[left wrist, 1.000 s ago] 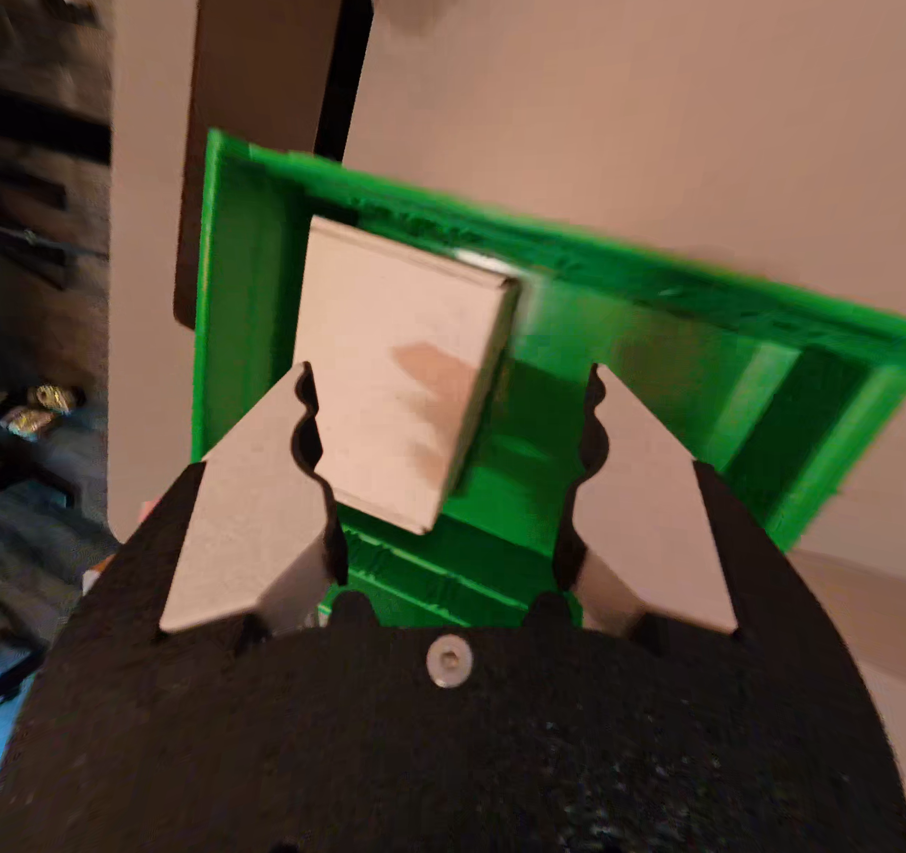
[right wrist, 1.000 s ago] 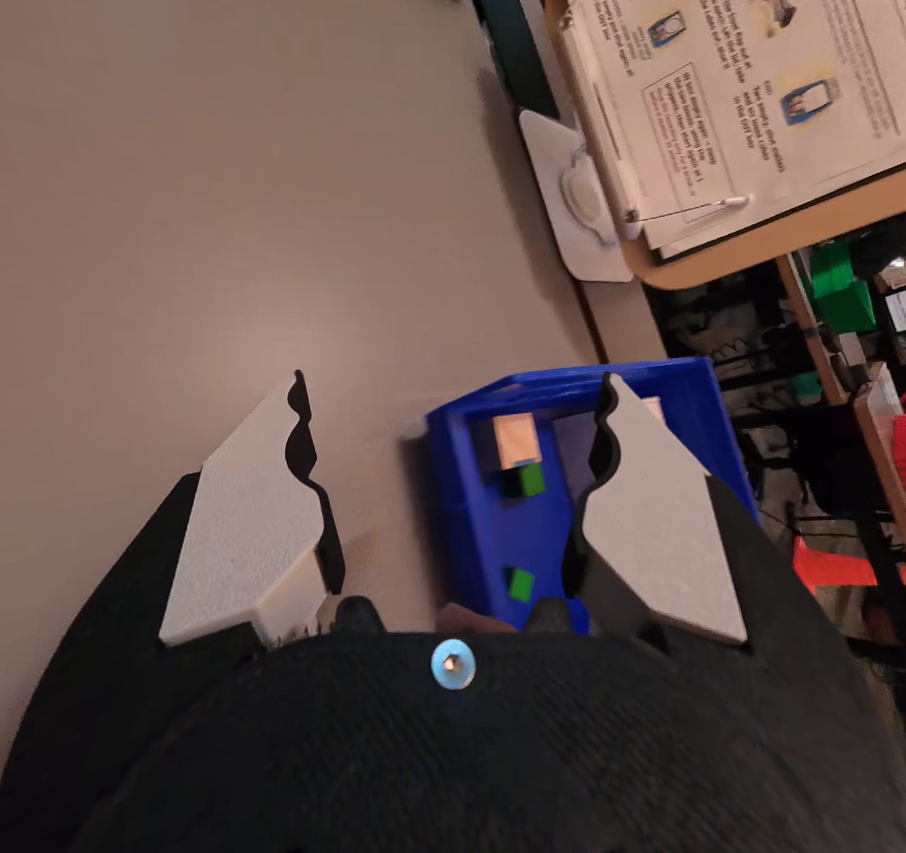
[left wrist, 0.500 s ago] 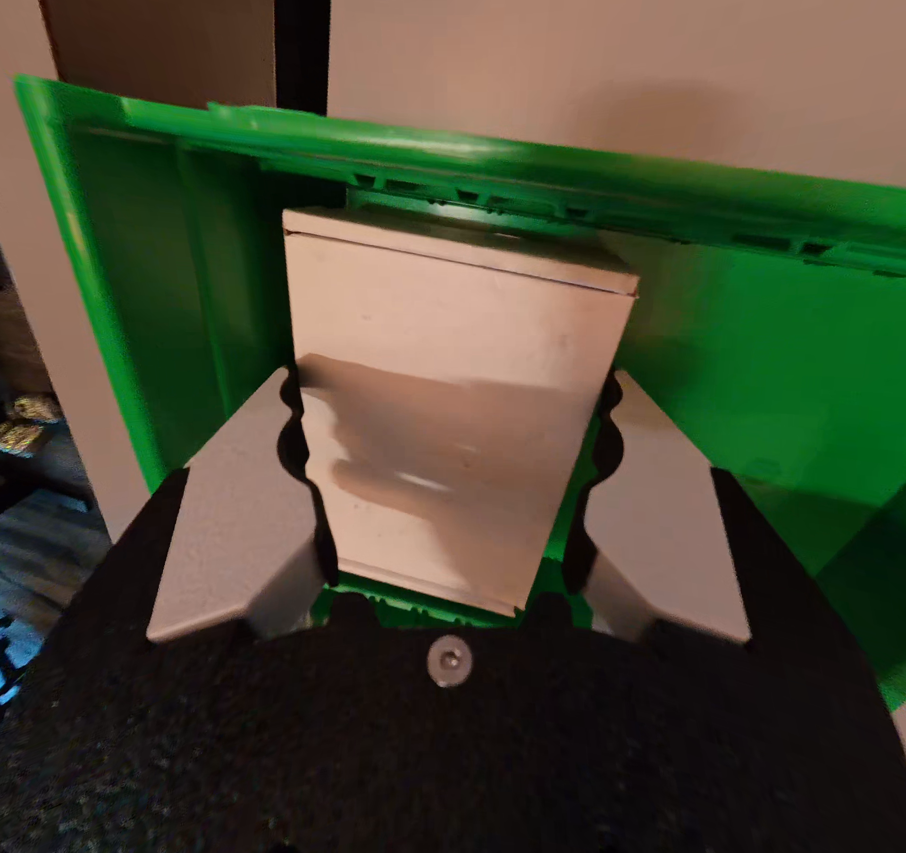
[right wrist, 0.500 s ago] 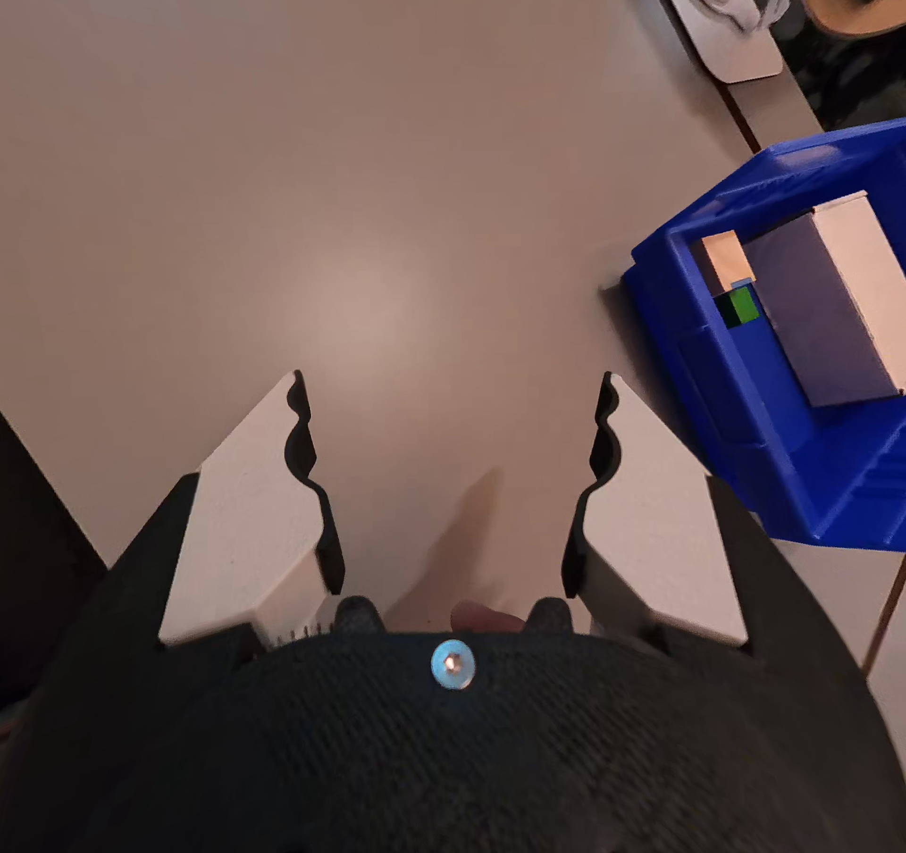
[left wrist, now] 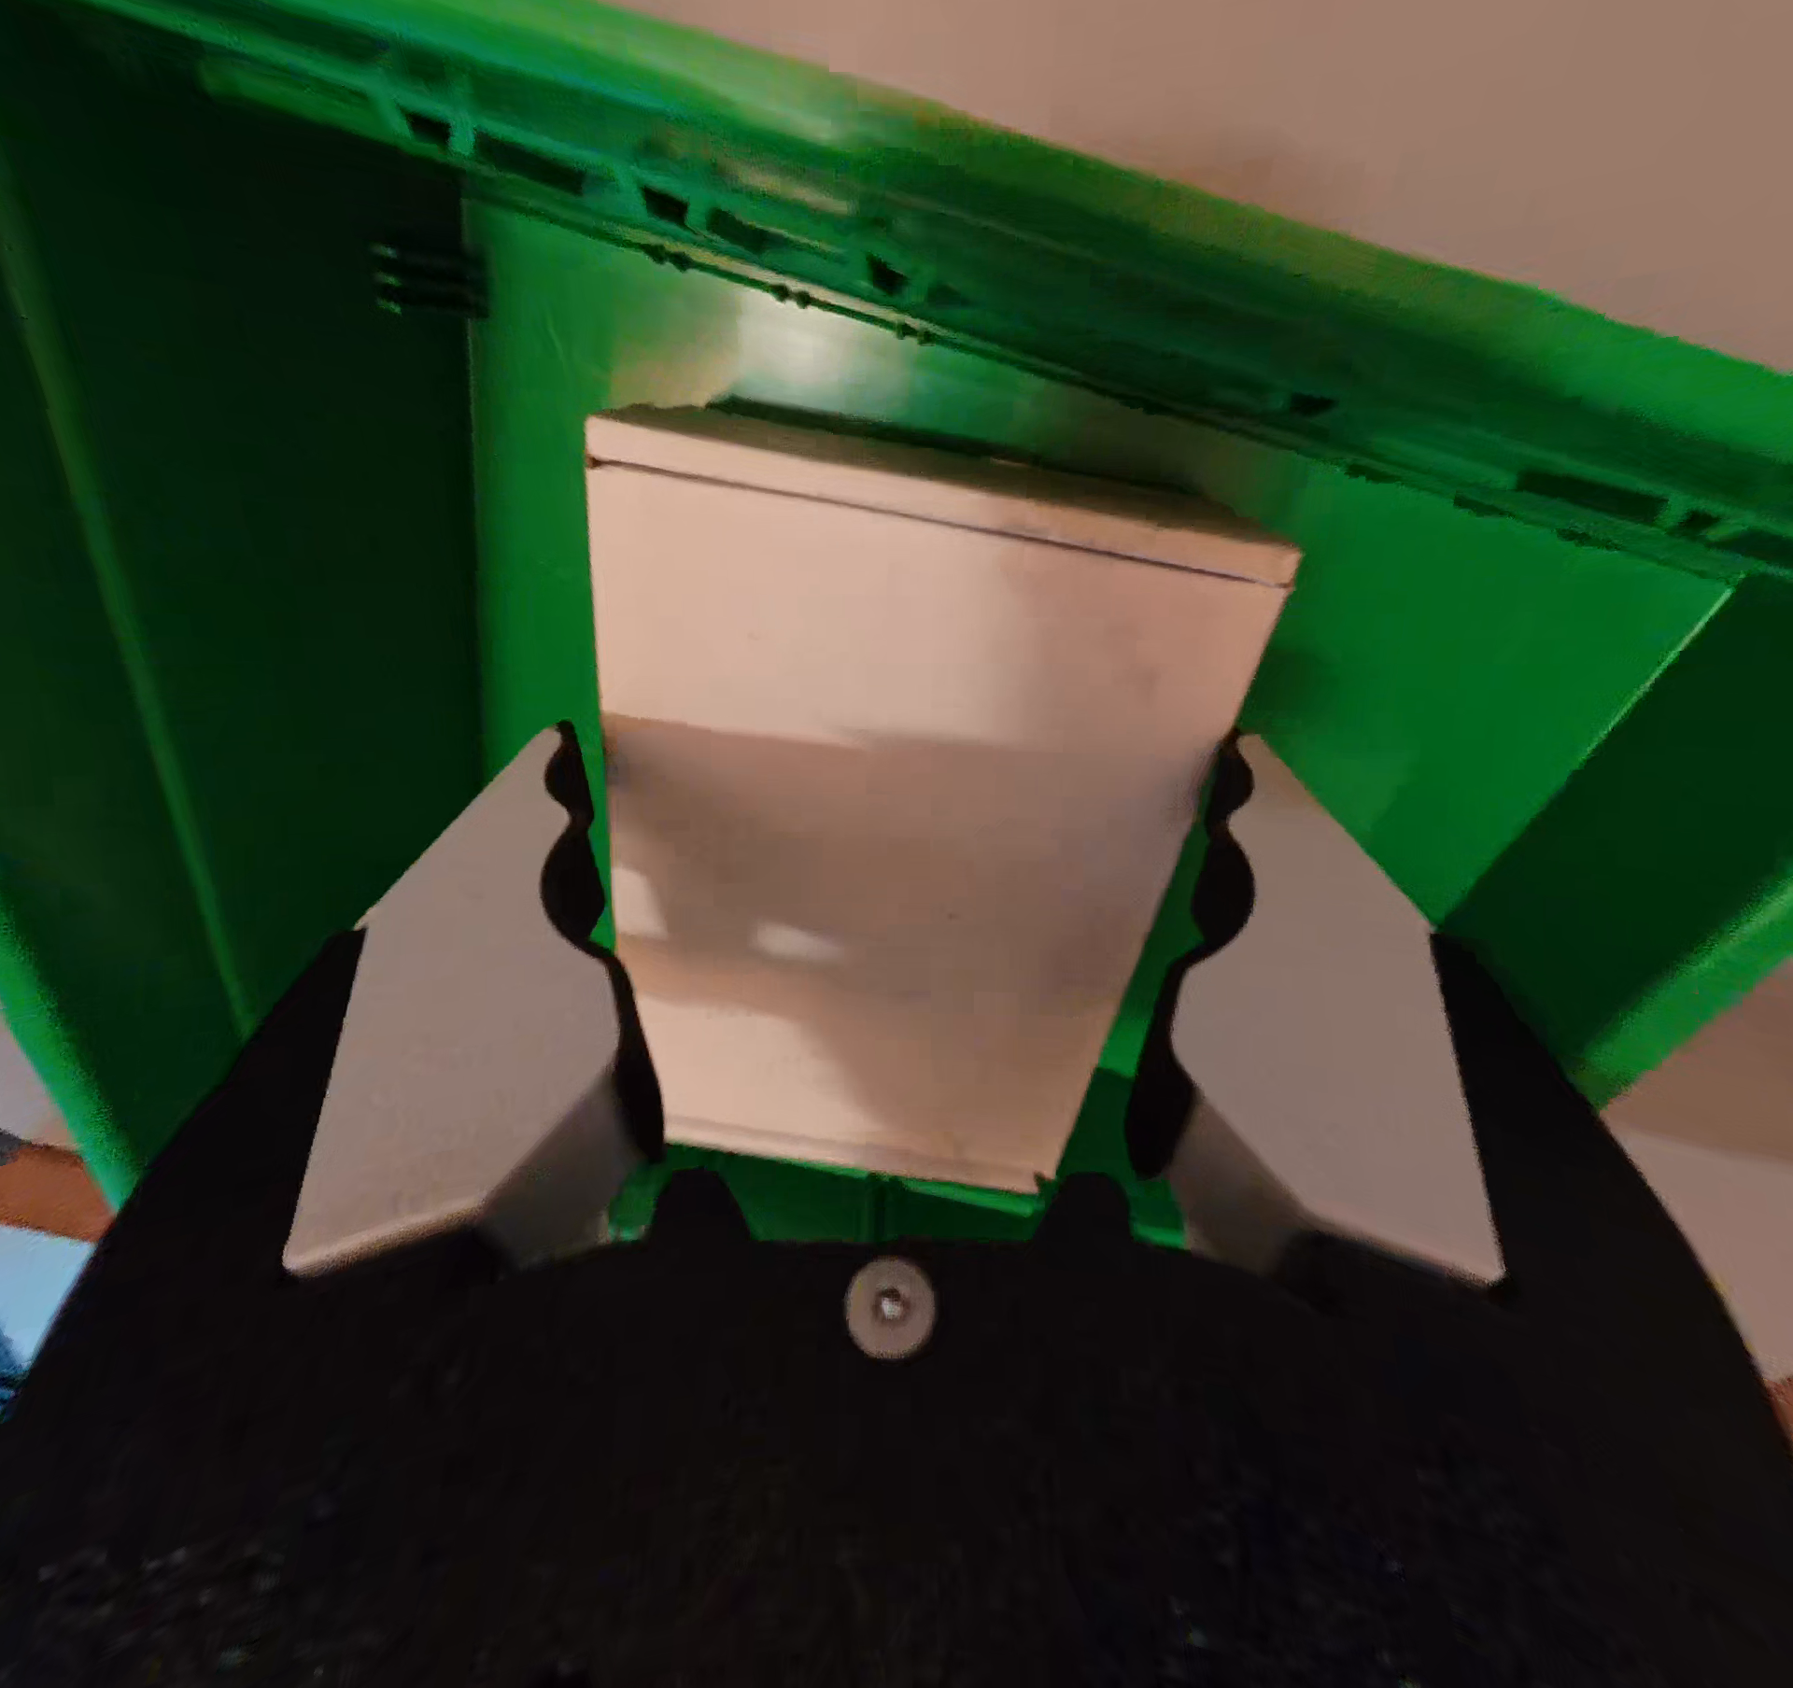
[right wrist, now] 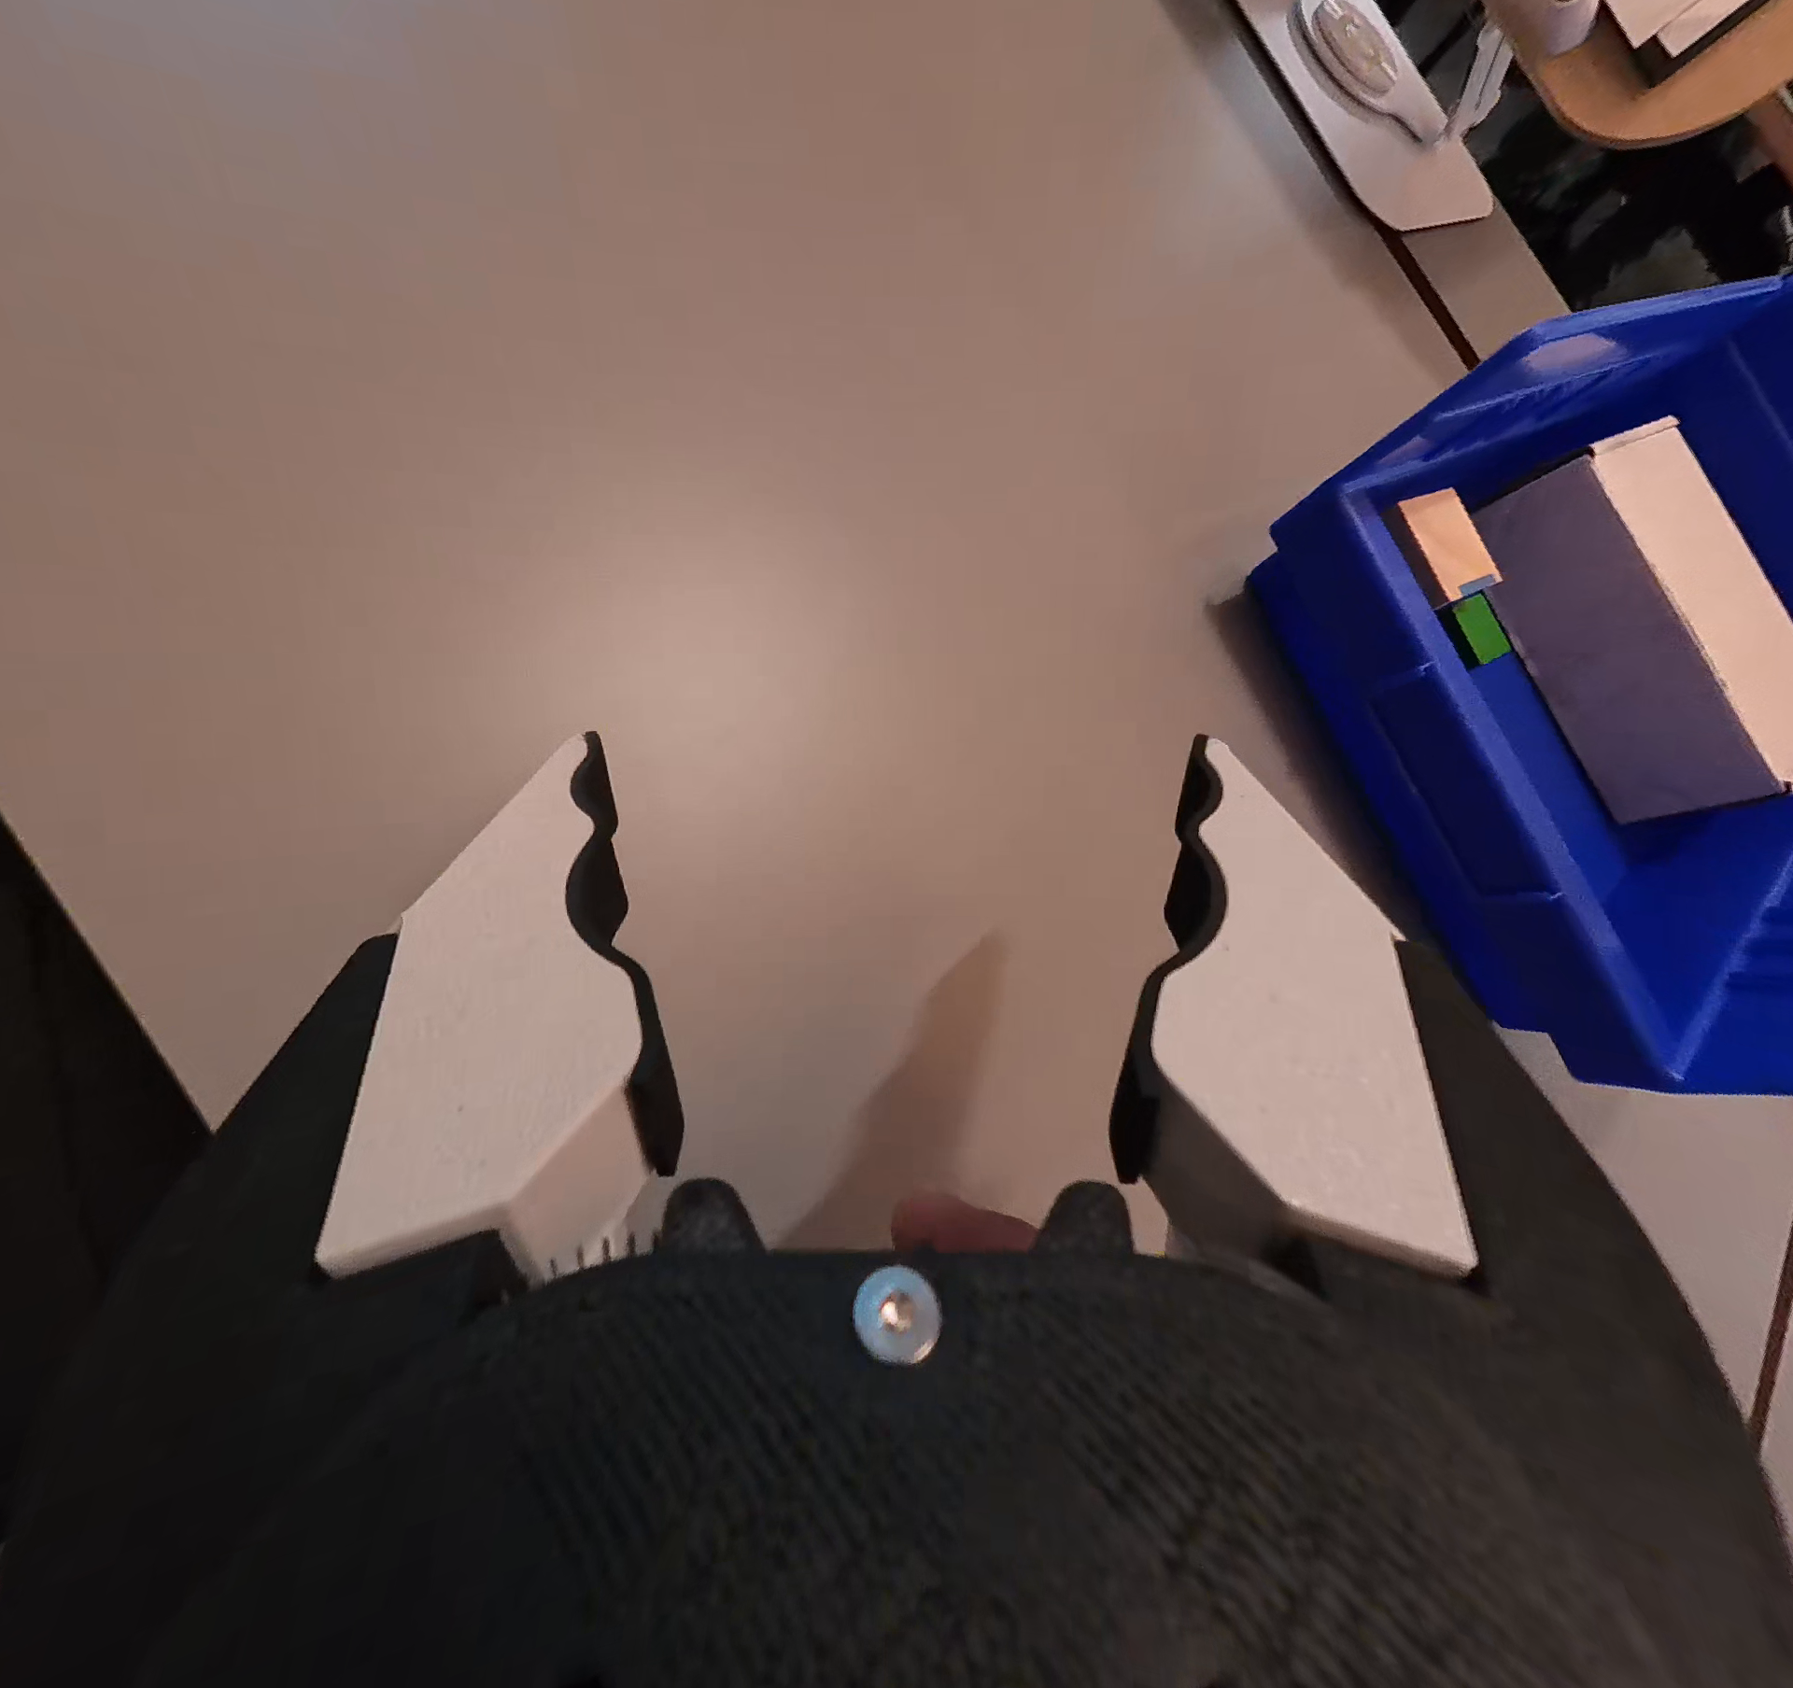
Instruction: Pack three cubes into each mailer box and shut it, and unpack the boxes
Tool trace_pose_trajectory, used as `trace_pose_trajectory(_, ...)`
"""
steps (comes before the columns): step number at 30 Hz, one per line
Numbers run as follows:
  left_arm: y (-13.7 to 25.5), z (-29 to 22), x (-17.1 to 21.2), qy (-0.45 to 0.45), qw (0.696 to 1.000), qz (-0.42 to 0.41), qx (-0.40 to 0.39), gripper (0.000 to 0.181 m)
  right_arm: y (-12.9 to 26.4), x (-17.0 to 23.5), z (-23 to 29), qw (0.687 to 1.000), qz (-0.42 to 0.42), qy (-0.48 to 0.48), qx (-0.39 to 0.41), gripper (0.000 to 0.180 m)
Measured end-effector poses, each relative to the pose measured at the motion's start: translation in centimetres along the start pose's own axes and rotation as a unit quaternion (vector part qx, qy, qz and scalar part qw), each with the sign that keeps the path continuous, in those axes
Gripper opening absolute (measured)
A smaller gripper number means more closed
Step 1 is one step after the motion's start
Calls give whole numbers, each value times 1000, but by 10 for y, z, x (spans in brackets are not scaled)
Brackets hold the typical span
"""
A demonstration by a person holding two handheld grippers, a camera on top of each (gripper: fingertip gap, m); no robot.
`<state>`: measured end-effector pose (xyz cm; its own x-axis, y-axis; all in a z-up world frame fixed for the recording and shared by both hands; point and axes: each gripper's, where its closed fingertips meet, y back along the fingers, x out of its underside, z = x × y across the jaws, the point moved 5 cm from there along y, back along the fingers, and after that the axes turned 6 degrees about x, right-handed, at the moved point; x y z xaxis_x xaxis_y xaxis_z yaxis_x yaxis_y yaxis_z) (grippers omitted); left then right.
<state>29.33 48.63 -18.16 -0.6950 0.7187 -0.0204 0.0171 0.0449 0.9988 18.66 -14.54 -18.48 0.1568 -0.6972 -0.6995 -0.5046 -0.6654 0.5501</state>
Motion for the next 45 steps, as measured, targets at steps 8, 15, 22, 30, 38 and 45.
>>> trace_pose_trajectory(8, -11, -3, 11, -2, 998, 56, -10, 133, 11, 7, 5, 1000, 6, -6, 17, 112)
trace_pose_trajectory(15, 87, -41, -4, -56, 993, 48, -88, 132, 14, -13, 4, 999, -30, 17, 37, 110)
trace_pose_trajectory(22, 171, -176, -63, -76, 992, -39, -90, 132, 1, -69, -4, 990, -120, 52, 54, 103)
trace_pose_trajectory(30, 79, -340, -157, -111, 992, -64, -15, 132, -10, -82, -3, 988, -118, 89, 44, 103)
trace_pose_trajectory(38, -10, -374, -200, -90, 992, -85, 5, 131, -17, -74, -2, 987, -93, 128, 10, 98)
trace_pose_trajectory(45, -41, -377, -210, -96, 990, -106, 3, 130, -33, -80, -9, 985, -102, 142, -2, 95)
